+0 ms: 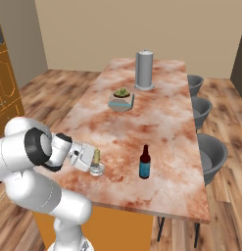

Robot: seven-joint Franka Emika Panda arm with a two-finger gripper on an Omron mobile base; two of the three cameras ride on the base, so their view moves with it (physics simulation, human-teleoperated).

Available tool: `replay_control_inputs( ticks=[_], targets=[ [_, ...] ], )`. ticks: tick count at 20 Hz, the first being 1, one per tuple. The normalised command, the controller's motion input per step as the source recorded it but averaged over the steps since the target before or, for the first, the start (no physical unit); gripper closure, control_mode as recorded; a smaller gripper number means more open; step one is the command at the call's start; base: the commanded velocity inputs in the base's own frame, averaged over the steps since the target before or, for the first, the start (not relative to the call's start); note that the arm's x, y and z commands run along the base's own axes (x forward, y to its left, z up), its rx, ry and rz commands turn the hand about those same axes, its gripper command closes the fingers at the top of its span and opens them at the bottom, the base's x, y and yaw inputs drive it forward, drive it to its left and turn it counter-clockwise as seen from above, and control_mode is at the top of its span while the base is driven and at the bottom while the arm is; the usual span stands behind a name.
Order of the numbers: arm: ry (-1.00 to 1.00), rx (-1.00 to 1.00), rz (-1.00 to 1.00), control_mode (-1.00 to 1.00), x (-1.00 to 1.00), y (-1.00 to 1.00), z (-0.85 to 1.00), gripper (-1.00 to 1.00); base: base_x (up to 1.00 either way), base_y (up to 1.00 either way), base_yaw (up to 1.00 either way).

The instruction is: Get the candle and the beer from the cabinet and move them to the dining counter.

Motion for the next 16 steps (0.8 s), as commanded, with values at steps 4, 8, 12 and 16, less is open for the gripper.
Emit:
replay_control_inputs(
  ticks=[4, 8, 12, 16],
  targets=[
    [0.0, 0.04, 0.0, -1.0, 0.21, -0.03, -0.28, 1.0, 0.0, 0.0, 0.0],
    [0.0, 0.02, 0.01, -1.0, 0.14, 0.0, -0.27, 1.0, 0.0, 0.0, 0.0],
    [-0.07, 0.0, 0.04, -1.0, -0.04, 0.0, -0.41, 1.0, 0.0, 0.0, 0.0],
    [-0.12, 0.0, 0.04, -1.0, -0.15, 0.0, -0.55, 1.0, 0.0, 0.0, 0.0]
  ],
)
